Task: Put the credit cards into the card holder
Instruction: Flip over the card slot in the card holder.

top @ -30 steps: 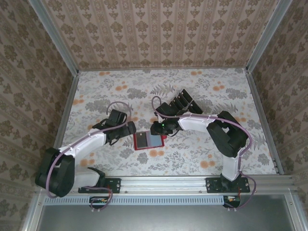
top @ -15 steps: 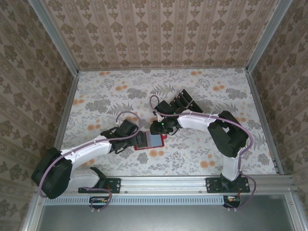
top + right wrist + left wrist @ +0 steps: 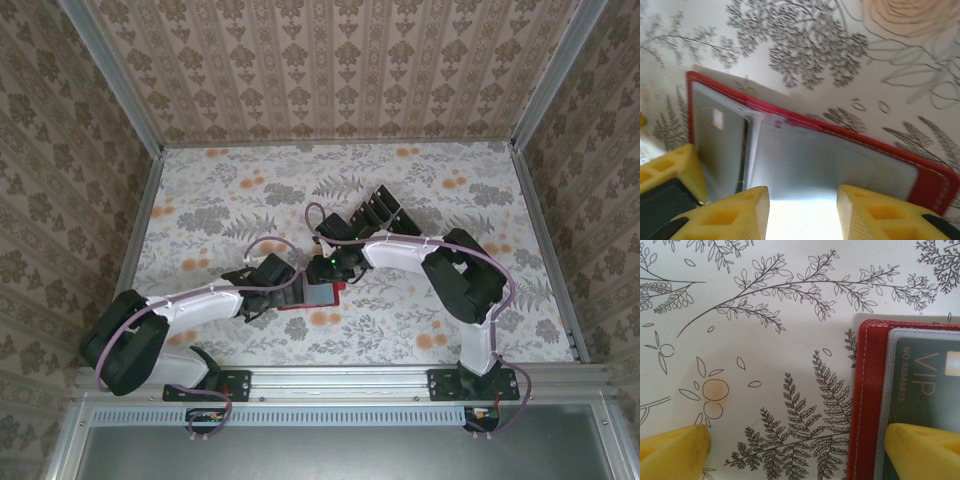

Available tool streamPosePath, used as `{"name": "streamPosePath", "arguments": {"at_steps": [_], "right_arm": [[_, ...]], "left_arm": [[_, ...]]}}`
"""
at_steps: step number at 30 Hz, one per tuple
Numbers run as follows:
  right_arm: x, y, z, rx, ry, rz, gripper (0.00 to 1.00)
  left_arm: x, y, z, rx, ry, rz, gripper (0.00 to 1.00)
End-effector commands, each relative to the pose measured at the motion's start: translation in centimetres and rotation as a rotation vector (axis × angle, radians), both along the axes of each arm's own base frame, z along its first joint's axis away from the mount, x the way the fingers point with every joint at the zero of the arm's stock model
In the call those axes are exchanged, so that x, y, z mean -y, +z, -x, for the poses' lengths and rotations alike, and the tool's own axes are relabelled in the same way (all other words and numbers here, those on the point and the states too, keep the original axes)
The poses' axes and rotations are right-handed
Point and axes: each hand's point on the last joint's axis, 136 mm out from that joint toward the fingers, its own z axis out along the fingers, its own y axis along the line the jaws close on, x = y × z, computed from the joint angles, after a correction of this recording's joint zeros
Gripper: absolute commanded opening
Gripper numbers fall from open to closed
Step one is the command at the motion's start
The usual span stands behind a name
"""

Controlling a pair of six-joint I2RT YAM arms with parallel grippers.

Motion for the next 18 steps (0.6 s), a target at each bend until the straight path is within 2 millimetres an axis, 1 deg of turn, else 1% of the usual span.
{"name": "streamPosePath", "arguments": {"at_steps": [1,6,11,15,18], "right_arm": [[-1.1,-0.7,0.7,-0.051,-0.009,-0.016,0.43],[-1.6,-0.5,0.7,-0.055,-0.013,-0.031,0.43],[-1.7,-0.6,0.6,-0.056,-0.022,-0.037,0.43],[-1.8,-0.8,0.7,-0.062,-0.028,-0.042,0.44],[-1.8,-0.9,0.7,-0.066,-0.030,-0.043,0.45]], "left_arm": [[-1.9,-1.6,1.0,-0.050,0.017,-0.077,1.00],[-2.1,-1.1,0.9,-0.042,0.014,-0.076,1.00],[-2.2,0.7,0.8,0.004,0.004,-0.049,1.00],[-1.3,2.4,0.8,0.066,-0.050,0.007,1.00],[0.0,3.6,0.9,0.116,-0.114,0.052,1.00]]}}
